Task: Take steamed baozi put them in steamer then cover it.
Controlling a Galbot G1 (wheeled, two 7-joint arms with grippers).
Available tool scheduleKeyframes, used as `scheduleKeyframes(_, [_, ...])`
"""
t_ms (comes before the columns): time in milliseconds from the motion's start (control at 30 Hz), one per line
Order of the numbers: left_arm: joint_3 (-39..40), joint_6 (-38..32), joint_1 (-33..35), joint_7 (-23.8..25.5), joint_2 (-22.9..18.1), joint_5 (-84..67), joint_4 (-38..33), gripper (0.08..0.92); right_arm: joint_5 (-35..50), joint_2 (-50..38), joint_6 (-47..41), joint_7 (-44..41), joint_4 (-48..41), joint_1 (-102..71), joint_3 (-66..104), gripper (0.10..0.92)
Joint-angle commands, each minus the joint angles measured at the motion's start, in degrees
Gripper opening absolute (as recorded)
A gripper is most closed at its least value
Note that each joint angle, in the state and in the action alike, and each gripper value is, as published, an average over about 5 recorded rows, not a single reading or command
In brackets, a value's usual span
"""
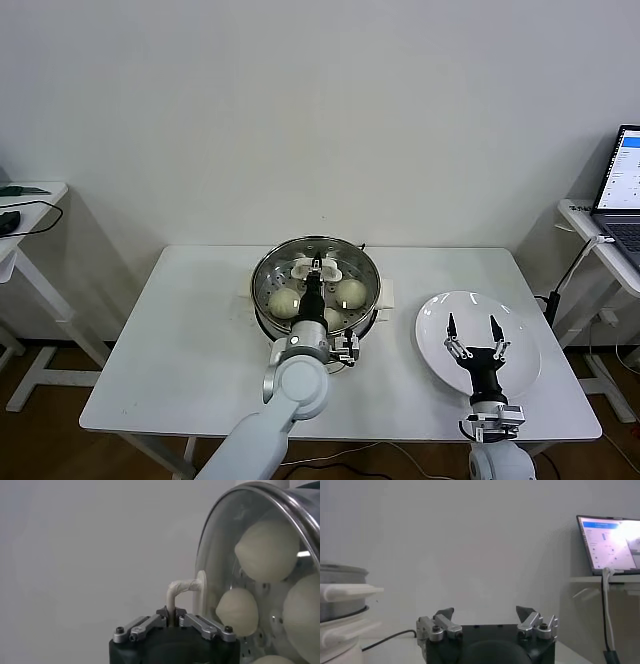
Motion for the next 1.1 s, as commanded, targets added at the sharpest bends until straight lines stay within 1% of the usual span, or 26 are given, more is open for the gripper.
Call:
scheduleKeyframes(33, [-0.45,-0.46,0.30,0.26,-0.20,1.27,0.61,0.190,0.07,-0.06,-0.06,-0.01,0.14,0.10,-0.03,0.823])
scheduleKeyframes(233, [-1.27,-1.10,0.61,0.14,-0.83,2.01,0.93,0.190,0.05,0.02,-0.10,-0.04,0.19,0.13,-0.12,0.823])
scheduleKeyframes(567, [-1.91,-1.23,1.30,0.03,-0.72,2.27,0.18,0.197,-0.03,0.21,-0.08,-0.19,0.24,-0.14,-0.33,0.823])
scheduleKeyframes(667, [-2.04,-1.10,1.49,0.08,-0.56,2.14,-0.89,0.254,-0.05,0.23,-0.08,-0.23,0.32,-0.18,-0.35,0.823])
scheduleKeyframes(867, [-2.04,-0.72,1.81,0.37,0.48,1.10,-3.95,0.425,-0.25,0.38,-0.09,-0.30,0.34,-0.20,-0.55,0.823])
scheduleKeyframes(1100, [-1.86,-0.16,2.99,1.03,2.83,-1.35,-8.74,0.632,-0.56,0.66,-0.18,-0.33,0.55,-0.05,-0.84,0.823])
